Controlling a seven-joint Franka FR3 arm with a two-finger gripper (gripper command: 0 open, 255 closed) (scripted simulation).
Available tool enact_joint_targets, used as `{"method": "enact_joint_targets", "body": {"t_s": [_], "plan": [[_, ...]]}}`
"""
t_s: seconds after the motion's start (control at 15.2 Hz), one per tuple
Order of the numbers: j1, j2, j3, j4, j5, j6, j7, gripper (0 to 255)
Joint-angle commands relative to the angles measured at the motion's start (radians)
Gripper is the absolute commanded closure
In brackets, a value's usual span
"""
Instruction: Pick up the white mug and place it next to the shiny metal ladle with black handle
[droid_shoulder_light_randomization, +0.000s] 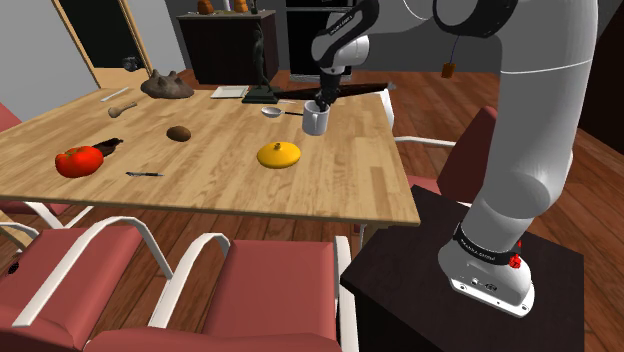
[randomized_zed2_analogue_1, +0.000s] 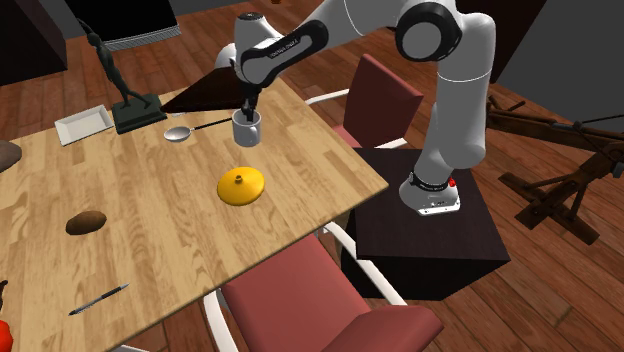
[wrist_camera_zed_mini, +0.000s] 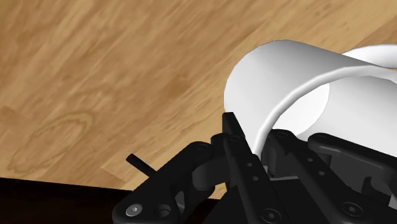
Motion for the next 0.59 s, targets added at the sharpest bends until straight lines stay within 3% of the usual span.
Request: {"method": "enact_joint_targets", "body": {"t_s": [0.0, 0.53], "plan": [[-0.002, 0.01, 0.001, -0.009, 0.005, 0.025, -0.004, 255], [-0.004, 0.022, 0.004, -0.018, 0.011, 0.045, -0.008, 255]]}}
